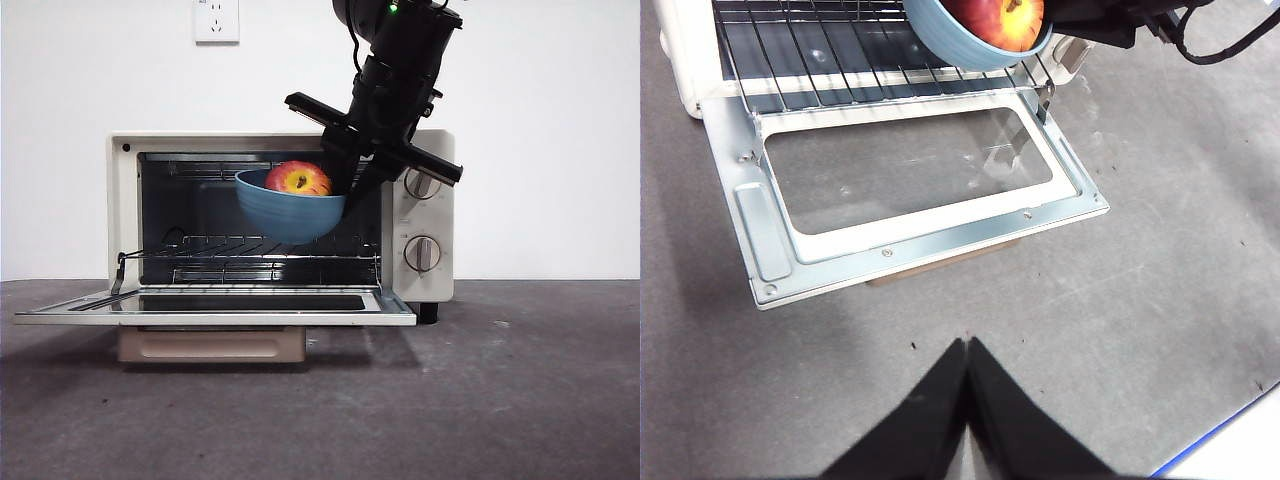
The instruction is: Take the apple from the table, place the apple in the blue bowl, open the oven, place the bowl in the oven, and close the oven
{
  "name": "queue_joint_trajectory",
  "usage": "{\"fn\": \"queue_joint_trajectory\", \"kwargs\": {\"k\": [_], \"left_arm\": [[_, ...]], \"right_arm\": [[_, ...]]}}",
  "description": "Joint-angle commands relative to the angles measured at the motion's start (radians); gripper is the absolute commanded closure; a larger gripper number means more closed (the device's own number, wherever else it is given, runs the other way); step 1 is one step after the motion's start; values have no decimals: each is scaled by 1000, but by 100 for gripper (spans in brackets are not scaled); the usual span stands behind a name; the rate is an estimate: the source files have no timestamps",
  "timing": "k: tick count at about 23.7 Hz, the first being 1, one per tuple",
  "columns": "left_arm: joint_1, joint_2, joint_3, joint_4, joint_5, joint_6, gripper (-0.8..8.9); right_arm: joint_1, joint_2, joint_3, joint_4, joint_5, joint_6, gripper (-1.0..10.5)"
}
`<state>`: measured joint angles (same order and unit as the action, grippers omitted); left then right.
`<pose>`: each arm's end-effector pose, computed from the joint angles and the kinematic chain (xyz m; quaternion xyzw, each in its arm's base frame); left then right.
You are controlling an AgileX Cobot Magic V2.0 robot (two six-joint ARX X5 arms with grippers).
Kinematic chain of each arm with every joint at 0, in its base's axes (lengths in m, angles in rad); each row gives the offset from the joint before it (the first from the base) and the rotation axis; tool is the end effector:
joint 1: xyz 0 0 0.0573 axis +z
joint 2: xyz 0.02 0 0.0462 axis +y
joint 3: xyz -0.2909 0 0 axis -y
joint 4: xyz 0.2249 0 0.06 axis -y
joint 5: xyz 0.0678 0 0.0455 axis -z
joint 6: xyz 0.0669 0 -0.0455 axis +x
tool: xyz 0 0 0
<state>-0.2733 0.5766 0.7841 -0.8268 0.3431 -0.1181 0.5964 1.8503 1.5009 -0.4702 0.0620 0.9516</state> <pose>0.0809 -0.0461 0.2912 -0.0642 0.3211 -0.2704 0.9054 0.3531 0.2347 0.2641 0.2907 0.4461 0.0426 0.8454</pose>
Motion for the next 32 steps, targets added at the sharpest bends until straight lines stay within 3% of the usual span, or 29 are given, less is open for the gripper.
{"fn": "queue_joint_trajectory", "kwargs": {"k": [1, 8, 32], "left_arm": [[-4, 3, 5, 11, 2, 6, 807], [-4, 3, 5, 10, 2, 5, 807], [-4, 4, 5, 12, 2, 6, 807]], "right_arm": [[9, 22, 25, 14, 18, 18, 944], [10, 22, 25, 14, 18, 17, 833], [23, -34, 26, -33, 45, -62, 797]]}}
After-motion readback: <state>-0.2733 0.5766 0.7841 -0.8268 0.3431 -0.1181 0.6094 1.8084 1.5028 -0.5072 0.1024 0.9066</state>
